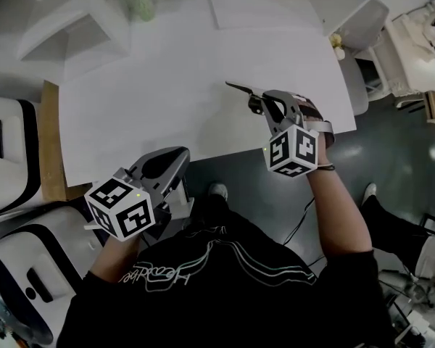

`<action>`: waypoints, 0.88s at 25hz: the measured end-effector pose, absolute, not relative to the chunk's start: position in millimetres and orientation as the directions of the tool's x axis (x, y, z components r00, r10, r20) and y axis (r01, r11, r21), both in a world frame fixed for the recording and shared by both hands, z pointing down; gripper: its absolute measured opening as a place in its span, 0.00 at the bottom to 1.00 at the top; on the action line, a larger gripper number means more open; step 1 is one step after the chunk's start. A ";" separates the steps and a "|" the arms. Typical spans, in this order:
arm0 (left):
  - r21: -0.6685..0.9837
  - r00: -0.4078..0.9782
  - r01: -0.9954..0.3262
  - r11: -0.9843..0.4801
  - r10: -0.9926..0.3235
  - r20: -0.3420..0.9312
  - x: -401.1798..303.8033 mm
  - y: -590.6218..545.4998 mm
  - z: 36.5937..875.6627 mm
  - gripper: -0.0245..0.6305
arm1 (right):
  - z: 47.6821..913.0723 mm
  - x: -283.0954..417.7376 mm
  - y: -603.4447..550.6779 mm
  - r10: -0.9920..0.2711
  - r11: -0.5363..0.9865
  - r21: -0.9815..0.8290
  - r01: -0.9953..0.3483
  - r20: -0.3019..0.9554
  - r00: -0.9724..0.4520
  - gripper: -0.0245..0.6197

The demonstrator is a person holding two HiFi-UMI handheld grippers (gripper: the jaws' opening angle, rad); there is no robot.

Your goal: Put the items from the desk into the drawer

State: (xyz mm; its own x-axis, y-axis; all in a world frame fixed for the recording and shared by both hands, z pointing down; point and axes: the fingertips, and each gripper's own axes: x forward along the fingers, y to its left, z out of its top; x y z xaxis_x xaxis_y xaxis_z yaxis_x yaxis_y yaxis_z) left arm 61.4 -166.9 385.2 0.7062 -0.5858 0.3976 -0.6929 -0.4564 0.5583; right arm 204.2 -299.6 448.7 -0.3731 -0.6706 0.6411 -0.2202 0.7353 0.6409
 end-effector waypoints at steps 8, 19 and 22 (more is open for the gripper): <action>0.543 0.671 -0.716 -0.438 -0.644 0.366 10.6 -107.1 355.5 0.07 | 388.6 136.8 -211.5 -0.624 0.777 0.553 -0.299 0.618 -0.478 0.11; 0.521 0.576 -0.775 -0.357 -0.738 0.351 -67.5 -15.4 338.6 0.07 | 353.0 38.3 -110.4 -0.532 0.836 0.475 -0.276 0.580 -0.616 0.11; 0.523 0.550 -0.788 -0.325 -0.753 0.361 -90.3 4.3 338.7 0.07 | 357.9 11.0 -89.3 -0.499 0.854 0.462 -0.242 0.591 -0.633 0.11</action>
State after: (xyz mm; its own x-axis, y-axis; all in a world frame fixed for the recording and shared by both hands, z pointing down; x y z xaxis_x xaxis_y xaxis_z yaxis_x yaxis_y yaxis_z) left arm -90.3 4.3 338.7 0.5501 -0.7533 0.3606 -0.7881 -0.3253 0.5226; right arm 11.0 -89.3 357.9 -0.6334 -0.4990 0.5915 -0.2416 0.8536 0.4615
